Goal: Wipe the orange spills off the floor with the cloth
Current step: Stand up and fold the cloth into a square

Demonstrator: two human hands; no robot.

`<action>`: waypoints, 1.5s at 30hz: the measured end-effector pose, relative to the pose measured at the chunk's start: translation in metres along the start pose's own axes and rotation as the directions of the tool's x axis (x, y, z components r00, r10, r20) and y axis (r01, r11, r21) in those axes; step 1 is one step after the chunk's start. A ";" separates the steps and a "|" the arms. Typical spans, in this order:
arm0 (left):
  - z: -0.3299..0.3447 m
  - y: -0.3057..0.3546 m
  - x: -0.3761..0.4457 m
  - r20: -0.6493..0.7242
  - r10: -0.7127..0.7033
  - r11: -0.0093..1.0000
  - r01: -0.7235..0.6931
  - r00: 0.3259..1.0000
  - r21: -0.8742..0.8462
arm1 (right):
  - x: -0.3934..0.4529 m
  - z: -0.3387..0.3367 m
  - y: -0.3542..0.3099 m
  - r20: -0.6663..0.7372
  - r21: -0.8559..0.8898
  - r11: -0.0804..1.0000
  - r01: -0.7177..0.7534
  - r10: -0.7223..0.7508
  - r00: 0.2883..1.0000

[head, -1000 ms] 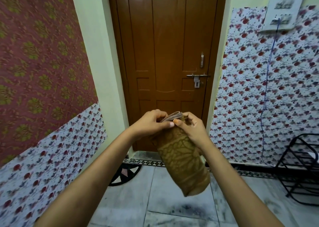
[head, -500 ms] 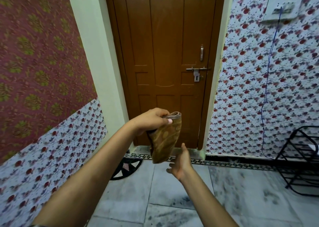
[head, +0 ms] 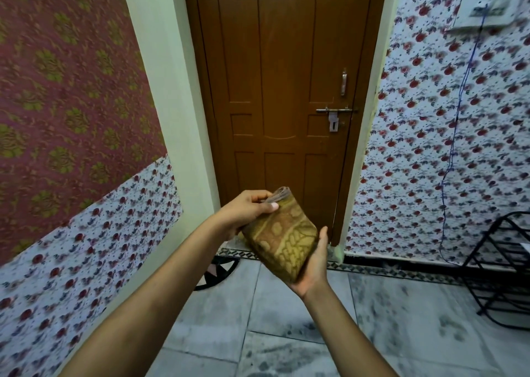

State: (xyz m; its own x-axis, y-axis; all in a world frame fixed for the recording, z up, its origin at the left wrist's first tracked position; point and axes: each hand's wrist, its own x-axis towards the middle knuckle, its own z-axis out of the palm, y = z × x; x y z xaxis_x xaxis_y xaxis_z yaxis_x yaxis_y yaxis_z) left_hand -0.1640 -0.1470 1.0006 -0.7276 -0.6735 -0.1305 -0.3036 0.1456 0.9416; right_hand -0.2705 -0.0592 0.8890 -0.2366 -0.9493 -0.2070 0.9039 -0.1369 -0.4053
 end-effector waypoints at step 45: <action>0.029 -0.170 -0.025 0.105 -0.364 0.701 0.347 0.925 -0.623 | -0.027 -0.052 0.025 -0.453 -0.610 0.751 -0.251 -0.071 0.889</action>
State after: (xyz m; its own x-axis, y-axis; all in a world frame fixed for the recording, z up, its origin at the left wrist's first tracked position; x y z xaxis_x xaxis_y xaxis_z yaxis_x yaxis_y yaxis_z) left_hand -0.1118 -0.1345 0.8346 -0.6273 -0.6000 -0.4964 -0.0820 -0.5830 0.8083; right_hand -0.2603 -0.0217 0.8382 -0.4361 -0.7055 -0.5586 0.5209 0.3083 -0.7960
